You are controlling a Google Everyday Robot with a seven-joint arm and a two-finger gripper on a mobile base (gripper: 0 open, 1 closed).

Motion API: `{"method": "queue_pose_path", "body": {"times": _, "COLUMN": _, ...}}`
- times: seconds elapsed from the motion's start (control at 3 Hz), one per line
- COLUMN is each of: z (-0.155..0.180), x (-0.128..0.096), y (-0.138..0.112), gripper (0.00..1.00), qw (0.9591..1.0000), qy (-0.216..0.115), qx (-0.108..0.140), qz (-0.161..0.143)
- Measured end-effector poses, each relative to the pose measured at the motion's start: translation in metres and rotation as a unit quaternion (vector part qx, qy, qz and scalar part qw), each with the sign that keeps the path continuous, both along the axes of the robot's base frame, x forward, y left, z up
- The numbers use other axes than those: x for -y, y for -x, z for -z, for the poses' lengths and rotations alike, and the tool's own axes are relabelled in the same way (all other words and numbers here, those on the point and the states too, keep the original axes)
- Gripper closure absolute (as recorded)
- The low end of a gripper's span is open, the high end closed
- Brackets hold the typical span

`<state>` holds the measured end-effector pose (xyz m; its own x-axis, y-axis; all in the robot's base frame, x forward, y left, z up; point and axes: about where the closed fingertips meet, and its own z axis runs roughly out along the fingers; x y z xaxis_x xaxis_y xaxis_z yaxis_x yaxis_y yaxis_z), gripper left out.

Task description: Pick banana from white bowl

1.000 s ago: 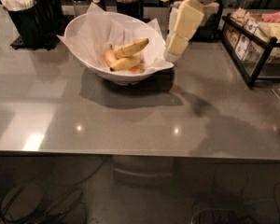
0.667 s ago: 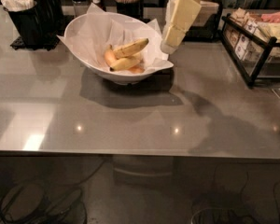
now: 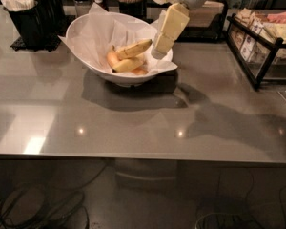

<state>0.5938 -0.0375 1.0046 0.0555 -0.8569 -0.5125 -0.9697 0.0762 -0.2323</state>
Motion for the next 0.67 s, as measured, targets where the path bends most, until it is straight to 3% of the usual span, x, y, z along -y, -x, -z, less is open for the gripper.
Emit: {"method": "queue_pose_path", "body": {"times": 0.67, "z": 0.039, "x": -0.036, "y": -0.048, "gripper": 0.0, "qw": 0.9992, "qy": -0.004, "qx": -0.039, "qz": -0.005}}
